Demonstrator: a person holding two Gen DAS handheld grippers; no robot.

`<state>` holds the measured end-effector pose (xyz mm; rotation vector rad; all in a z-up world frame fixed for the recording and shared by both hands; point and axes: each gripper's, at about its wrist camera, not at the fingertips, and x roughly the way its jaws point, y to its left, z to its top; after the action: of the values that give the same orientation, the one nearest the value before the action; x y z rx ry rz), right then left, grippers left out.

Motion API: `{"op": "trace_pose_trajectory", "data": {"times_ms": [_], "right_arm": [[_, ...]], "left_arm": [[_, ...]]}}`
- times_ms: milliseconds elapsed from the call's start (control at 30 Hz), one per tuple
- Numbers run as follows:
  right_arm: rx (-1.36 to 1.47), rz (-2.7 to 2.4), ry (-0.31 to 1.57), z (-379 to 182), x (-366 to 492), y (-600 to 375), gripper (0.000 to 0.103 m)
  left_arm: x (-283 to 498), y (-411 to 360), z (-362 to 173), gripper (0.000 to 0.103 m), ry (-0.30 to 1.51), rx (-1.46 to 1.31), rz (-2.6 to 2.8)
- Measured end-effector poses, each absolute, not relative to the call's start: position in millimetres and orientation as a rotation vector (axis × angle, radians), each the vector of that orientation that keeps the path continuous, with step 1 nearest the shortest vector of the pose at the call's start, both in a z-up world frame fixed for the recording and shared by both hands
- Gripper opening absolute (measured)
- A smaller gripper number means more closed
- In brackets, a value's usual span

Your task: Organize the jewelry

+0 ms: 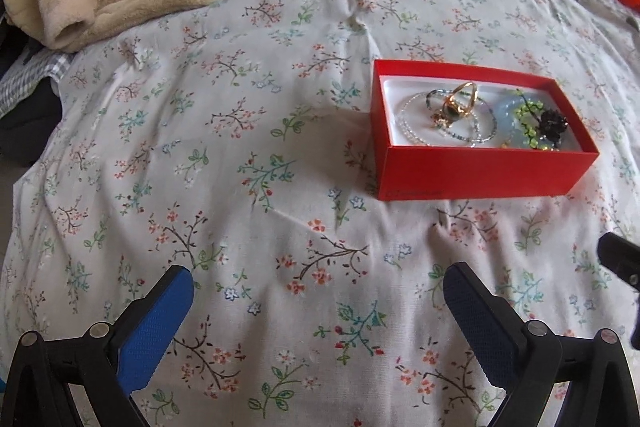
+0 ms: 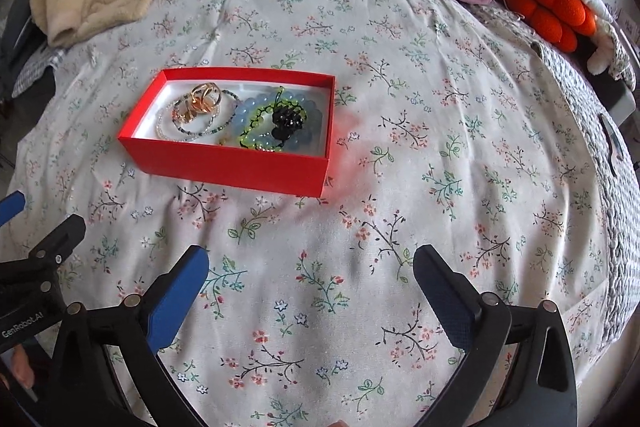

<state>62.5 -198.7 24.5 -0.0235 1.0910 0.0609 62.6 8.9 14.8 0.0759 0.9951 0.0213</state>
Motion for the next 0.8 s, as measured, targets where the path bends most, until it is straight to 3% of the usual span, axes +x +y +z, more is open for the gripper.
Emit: {"op": "trace_pose_trajectory", "data": {"times_ms": [800], "right_arm": [[-0.031, 0.061, 1.113, 18.9, 64.2, -191.6, 0.103]], "left_arm": [[64.1, 5.7, 10.1, 0.102, 1.027, 0.066, 0.010]]}}
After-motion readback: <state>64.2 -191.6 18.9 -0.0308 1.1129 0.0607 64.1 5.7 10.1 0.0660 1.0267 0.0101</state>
